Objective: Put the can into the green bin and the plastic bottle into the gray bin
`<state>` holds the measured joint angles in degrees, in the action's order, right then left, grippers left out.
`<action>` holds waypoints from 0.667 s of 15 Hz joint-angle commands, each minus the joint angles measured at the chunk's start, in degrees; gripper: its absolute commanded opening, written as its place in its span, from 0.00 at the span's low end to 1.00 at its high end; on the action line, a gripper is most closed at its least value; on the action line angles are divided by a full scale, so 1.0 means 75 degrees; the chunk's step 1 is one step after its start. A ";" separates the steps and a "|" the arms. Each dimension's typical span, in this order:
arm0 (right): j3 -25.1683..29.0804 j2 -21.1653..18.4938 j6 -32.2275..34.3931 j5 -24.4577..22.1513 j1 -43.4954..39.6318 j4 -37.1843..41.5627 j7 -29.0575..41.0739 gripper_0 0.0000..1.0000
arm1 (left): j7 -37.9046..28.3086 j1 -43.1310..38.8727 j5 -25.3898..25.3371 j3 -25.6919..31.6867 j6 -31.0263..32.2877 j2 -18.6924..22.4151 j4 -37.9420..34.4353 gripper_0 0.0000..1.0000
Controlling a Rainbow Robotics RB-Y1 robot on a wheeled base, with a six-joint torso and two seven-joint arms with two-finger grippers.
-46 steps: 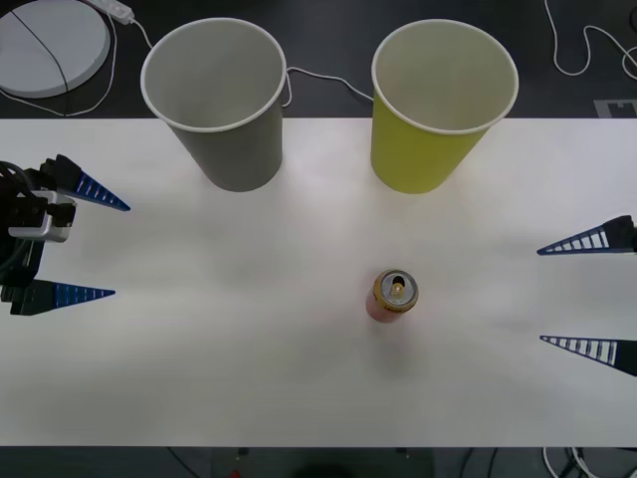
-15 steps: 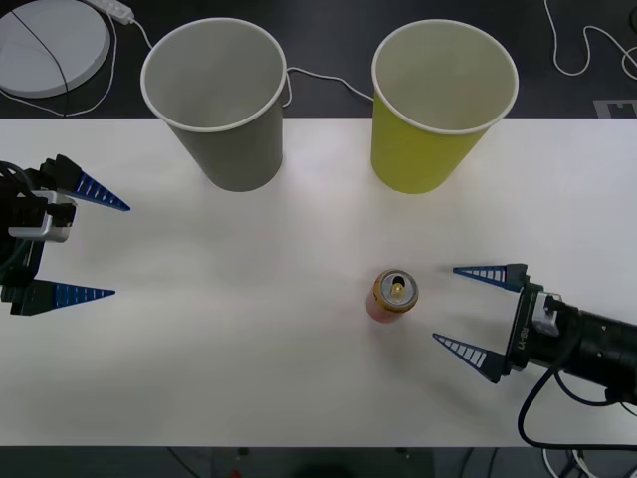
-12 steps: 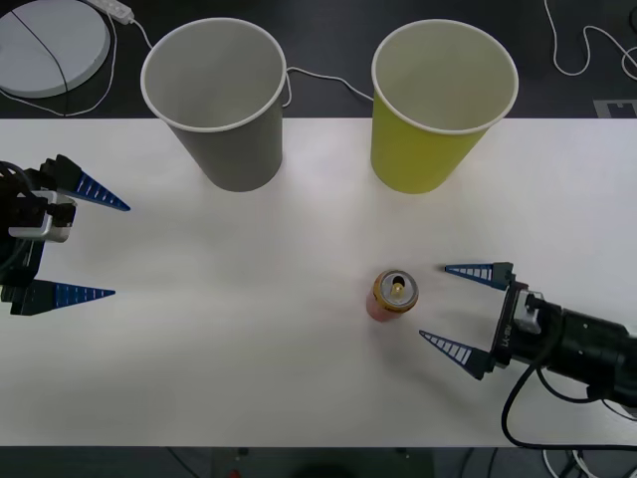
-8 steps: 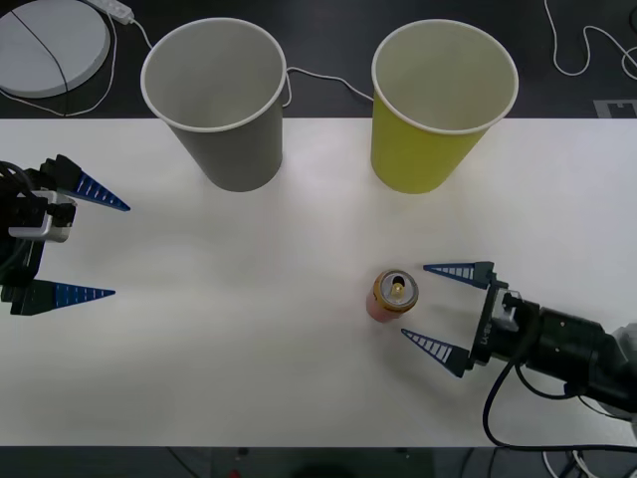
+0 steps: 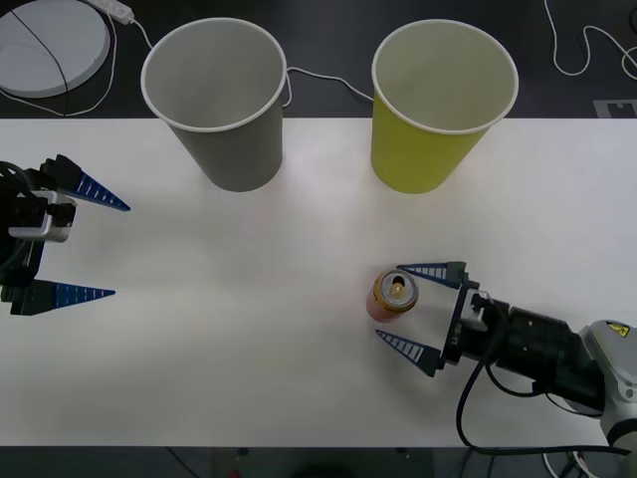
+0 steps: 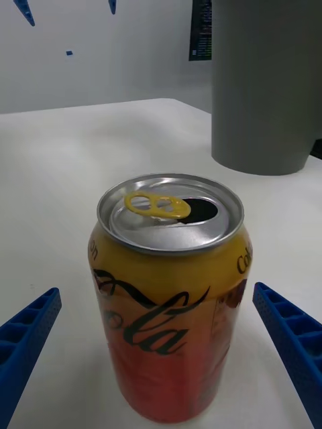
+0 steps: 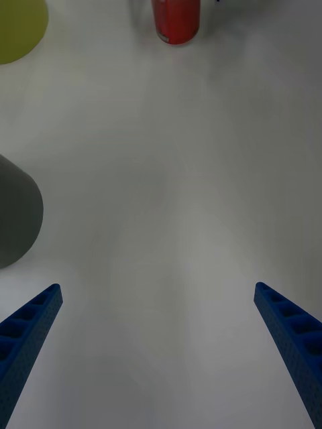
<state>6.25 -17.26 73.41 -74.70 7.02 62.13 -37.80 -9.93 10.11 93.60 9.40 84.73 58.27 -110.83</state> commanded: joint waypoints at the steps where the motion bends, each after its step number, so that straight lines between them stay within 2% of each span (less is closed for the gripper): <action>1: -0.0060 0.0098 -0.0096 -0.0001 0.0013 0.0002 -0.0046 1.00 | 0.0000 0.0000 0.0000 0.0000 0.0000 0.0000 0.0000 1.00; 7: -0.0165 0.0216 -0.0307 -0.0001 0.0013 0.0002 -0.0198 1.00 | 0.0000 0.0000 0.0000 0.0000 0.0000 0.0000 0.0000 1.00; 8: -0.0165 0.0216 -0.0307 -0.0001 0.0024 0.0002 -0.0233 0.56 | 0.0000 0.0000 0.0000 0.0000 0.0000 0.0000 0.0000 1.00; 9: -0.0165 0.0216 -0.0307 -0.0001 0.0024 0.0002 -0.0245 0.05 | 0.0000 0.0000 0.0000 0.0000 0.0000 0.0000 0.0000 1.00; 10: -0.0177 0.0216 -0.0307 -0.0001 0.0048 0.0002 -0.0245 0.00 | 0.0000 0.0000 0.0000 0.0000 0.0000 0.0000 0.0000 1.00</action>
<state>4.98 -15.63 71.10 -74.70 7.26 62.13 -39.62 -9.93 10.11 93.60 9.40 84.73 58.27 -110.83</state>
